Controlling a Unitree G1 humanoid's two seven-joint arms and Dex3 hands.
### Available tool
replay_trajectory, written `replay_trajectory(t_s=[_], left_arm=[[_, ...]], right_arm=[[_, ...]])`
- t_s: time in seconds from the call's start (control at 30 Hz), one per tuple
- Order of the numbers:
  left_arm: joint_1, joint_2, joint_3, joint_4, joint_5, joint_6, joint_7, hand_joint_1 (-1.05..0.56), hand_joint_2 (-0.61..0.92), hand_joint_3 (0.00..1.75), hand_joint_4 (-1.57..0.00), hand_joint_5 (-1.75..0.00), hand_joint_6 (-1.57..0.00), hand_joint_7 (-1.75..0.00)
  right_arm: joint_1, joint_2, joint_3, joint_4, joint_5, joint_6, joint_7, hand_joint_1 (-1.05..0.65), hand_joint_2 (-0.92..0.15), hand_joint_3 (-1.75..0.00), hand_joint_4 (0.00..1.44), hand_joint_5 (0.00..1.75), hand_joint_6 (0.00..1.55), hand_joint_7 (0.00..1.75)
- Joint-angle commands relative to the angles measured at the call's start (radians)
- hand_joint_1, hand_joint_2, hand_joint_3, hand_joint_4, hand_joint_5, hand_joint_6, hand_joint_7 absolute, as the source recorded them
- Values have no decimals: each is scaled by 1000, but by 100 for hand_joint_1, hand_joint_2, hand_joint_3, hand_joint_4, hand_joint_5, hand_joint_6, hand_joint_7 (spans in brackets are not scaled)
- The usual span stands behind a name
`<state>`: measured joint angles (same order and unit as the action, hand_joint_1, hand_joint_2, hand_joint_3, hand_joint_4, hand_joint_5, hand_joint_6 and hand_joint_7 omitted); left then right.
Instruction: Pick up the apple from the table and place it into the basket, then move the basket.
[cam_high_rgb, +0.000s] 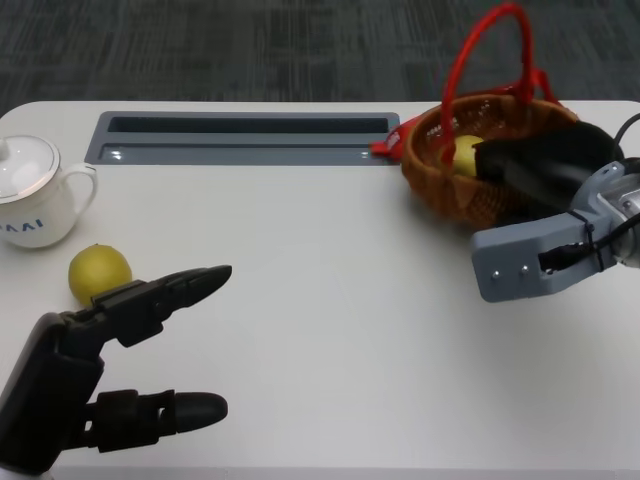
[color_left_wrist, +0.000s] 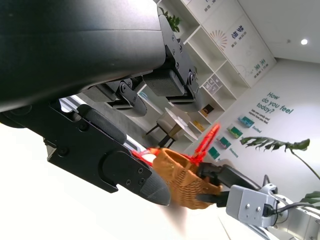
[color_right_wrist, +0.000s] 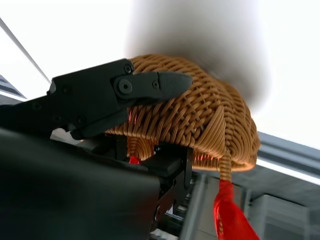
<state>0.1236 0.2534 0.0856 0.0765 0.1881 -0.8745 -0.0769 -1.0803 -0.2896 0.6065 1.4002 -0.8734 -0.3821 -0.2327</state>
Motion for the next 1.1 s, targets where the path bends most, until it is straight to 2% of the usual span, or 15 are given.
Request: replay_trajectory(t_s=[0.03,0.4,0.67,0.7,0.73,0.83,0.87,0.9,0.97,1.1], left_arm=[[14,7,13,8,-2,-17,16,-54,70,0,-70,0,-68,0],[31,10,22,1,-1,-21,14,-52,69,0,-71,0,-68,0],[51,12,28,-15,-8,-23,13,-51,68,0,-71,-1,-68,0],[53,11,28,-18,-9,-21,12,-51,68,0,-71,0,-68,0],[55,11,28,-20,-9,-19,12,-51,68,0,-71,0,-68,0],[57,9,26,-24,-9,-16,12,-51,68,0,-71,0,-68,0],[56,9,25,-25,-8,-16,11,-51,68,0,-71,0,-68,0],[55,9,23,-25,-8,-15,10,-51,68,0,-71,0,-68,0],[52,10,21,-27,-7,-14,8,-52,69,0,-70,0,-68,0],[48,11,20,-26,-3,-13,8,-54,69,0,-70,0,-67,0]], right_arm=[[-52,-23,-26,-4,25,37,-1,-40,-92,-23,64,175,39,174],[-32,3,-68,-2,45,101,21,-43,-92,-24,61,173,49,152],[-22,21,-70,-2,52,112,28,-50,-92,-21,69,153,61,127],[-23,22,-70,-2,53,113,35,-53,-92,-20,70,146,64,117],[-23,23,-69,-2,53,113,40,-57,-92,-20,73,132,68,100],[-22,22,-60,-4,46,97,42,-69,-92,-15,89,53,84,27],[-21,22,-57,-5,45,90,40,-73,-92,-12,92,31,85,12],[-19,23,-57,-6,46,84,41,-76,-92,-9,91,19,82,6],[-15,25,-64,-7,56,70,48,-82,-90,-4,80,6,70,1],[-5,28,-94,-11,93,38,77,-86,-83,0,54,0,45,0]])
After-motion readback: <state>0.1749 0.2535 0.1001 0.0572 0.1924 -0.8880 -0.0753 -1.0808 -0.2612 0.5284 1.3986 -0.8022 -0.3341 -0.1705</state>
